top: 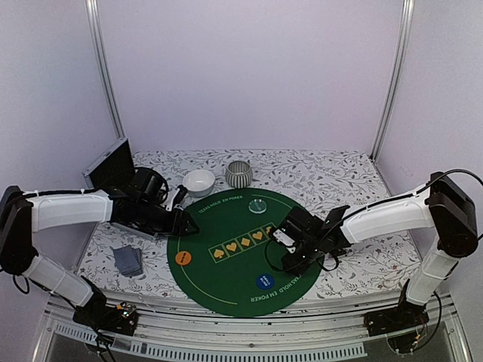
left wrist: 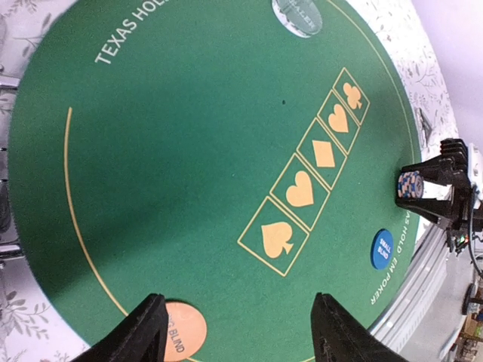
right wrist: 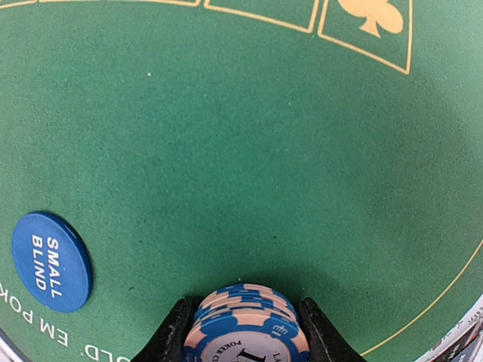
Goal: Distribute texas hold em gaming equipment
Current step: Place the poker chips pile in the small blind area.
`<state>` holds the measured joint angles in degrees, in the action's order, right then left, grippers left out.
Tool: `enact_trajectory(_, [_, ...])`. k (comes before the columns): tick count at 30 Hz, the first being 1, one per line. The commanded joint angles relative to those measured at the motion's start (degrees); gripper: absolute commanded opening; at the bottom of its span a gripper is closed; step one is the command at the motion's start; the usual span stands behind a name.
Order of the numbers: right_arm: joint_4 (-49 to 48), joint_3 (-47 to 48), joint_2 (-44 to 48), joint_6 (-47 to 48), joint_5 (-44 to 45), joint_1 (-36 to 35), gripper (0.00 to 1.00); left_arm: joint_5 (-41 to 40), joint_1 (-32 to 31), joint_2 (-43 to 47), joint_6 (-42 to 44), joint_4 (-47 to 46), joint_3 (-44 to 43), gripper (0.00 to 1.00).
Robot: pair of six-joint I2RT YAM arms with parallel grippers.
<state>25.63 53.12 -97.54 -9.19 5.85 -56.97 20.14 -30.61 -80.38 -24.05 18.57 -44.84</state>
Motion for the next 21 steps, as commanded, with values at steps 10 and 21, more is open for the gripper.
enact_trajectory(10, [-2.51,0.11,0.40,-0.57,2.27,0.14,0.57,-2.75,1.69,2.37,2.41,3.22,-2.38,0.67])
enact_trajectory(21, [-3.71,3.27,8.94,0.54,1.37,0.11,0.99,-8.26,4.59,5.94,5.58,10.24,-5.94,0.74])
